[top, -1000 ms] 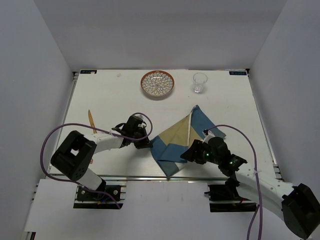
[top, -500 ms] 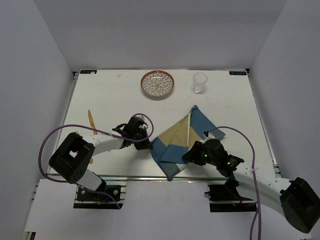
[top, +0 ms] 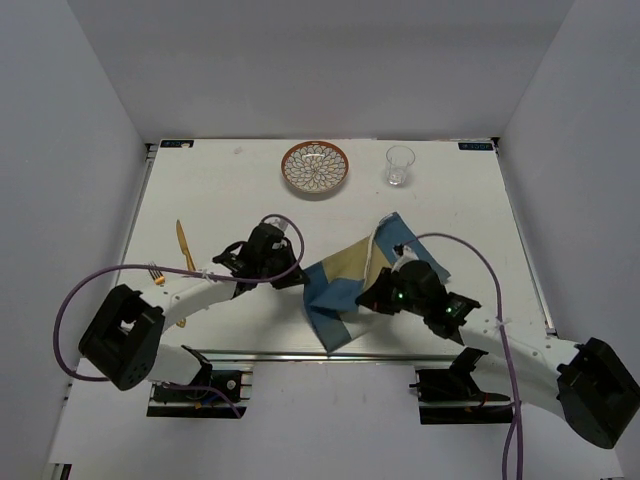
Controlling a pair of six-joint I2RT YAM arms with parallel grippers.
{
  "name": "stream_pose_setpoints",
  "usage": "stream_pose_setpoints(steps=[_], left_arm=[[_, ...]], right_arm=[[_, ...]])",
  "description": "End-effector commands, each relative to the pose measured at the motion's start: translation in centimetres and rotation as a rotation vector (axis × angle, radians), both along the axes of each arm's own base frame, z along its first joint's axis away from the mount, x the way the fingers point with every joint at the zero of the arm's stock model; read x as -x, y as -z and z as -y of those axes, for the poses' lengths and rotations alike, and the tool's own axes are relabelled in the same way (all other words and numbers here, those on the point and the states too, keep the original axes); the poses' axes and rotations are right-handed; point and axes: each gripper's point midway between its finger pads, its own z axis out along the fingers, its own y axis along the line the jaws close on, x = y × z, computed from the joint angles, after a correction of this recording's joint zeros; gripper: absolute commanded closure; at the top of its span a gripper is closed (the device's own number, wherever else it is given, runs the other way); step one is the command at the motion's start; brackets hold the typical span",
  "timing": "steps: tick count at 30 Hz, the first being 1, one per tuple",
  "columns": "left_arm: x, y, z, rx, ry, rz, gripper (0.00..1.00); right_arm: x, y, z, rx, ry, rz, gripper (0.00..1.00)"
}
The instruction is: Set the dinner table for one person
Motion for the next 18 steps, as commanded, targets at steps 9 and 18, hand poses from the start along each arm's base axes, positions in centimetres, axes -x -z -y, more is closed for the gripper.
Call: stream_pose_setpoints(steps=[9, 18], left_arm=[[-6.7, -23.0, -7.5, -0.048, -0.517, 0.394, 1.0], [-8.6, -35.1, -13.3, -0.086, -0.802, 0.547, 1.0]], right_arm=[[-8.8, -20.6, 6.1, 0.216, 0.291, 0.437, 1.0], [-13.8, -31.0, 10.9, 0.367, 0.436, 0.558, 1.0]])
